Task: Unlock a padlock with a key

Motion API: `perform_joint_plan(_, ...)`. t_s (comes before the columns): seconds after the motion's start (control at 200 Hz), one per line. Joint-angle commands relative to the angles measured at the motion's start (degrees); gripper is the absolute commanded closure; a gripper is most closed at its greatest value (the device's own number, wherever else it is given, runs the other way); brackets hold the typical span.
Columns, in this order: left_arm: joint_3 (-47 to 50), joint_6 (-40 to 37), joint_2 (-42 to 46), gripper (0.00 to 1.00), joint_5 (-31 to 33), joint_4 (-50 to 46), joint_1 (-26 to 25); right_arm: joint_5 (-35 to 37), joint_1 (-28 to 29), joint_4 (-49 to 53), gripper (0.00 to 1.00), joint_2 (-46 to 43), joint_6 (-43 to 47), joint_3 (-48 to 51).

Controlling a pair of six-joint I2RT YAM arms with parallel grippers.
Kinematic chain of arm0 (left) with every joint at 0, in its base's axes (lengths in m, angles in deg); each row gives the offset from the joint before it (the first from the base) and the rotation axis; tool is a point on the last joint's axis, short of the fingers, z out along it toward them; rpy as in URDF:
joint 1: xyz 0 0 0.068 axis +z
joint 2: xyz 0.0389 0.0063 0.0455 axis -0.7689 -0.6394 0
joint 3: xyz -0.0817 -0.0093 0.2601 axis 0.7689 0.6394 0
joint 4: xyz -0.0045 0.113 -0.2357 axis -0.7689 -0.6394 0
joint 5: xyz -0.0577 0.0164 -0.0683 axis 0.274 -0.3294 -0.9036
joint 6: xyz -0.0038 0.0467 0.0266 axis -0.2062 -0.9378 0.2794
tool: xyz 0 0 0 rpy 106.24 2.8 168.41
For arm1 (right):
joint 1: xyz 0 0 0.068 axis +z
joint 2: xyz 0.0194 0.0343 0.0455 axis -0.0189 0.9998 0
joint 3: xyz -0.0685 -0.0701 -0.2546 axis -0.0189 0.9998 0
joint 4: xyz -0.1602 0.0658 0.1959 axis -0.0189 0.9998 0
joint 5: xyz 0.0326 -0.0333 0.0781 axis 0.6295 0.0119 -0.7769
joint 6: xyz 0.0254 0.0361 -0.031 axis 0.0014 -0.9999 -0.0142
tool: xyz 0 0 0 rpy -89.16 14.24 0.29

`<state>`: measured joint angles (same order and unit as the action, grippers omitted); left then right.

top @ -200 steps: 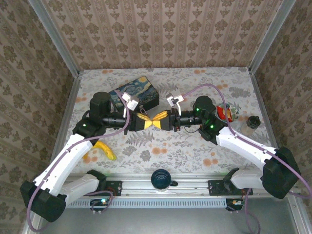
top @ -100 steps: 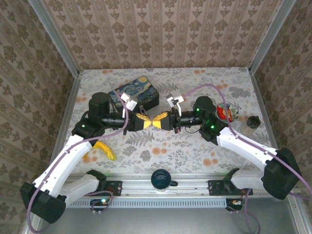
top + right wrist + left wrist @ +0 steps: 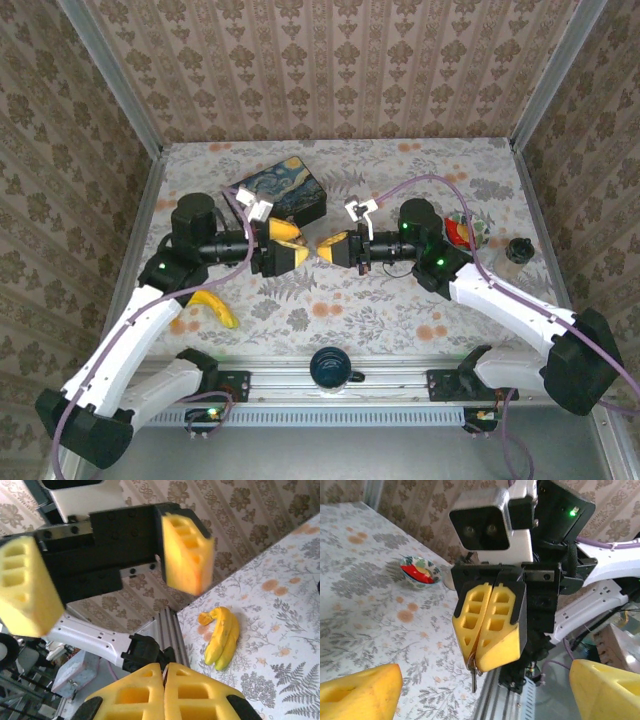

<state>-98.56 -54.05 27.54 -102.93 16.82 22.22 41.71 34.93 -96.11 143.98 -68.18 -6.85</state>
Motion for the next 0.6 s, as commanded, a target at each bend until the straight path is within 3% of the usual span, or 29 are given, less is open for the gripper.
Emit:
perform_joint_plan(0.0, -0.01, 0.13, 1.16, 0.08, 4.36, 0.42, 0.35, 3.12, -0.41, 2.17, 1.00, -1.72, 1.25, 0.79)
perform_joint_plan(0.035, 0.12, -1.20, 1.04, 0.11, 4.56, -0.75, 0.31, 3.67, -0.50, 2.12, 1.00, -2.02, 1.00, 0.81)
perform_joint_plan(0.1, 1.00, -3.39, 0.81, 0.30, 5.91, -2.23, 0.18, 4.72, -0.59, 2.01, 1.00, -2.53, 0.36, 0.73)
perform_joint_plan(0.135, 2.01, -3.49, 0.72, 0.34, 6.65, -1.41, -0.12, 5.58, -0.59, 2.03, 1.00, -2.84, 0.04, 0.57)
perform_joint_plan(0.345, 12.97, -2.50, 4.00, 0.34, 15.69, 18.35, -7.36, 9.21, -1.42, -0.93, 1.00, -4.52, -6.25, 1.20)
perform_joint_plan(0.44, 15.61, -3.00, 5.22, 0.42, 18.07, 24.49, -9.76, 8.37, -1.73, -4.36, 1.00, -4.50, -9.61, 1.84)
perform_joint_plan(0.595, 15.86, -1.63, 3.90, 0.44, 17.15, 27.44, -10.11, 7.05, -1.73, -8.59, 1.00, -3.59, -12.52, 2.31)
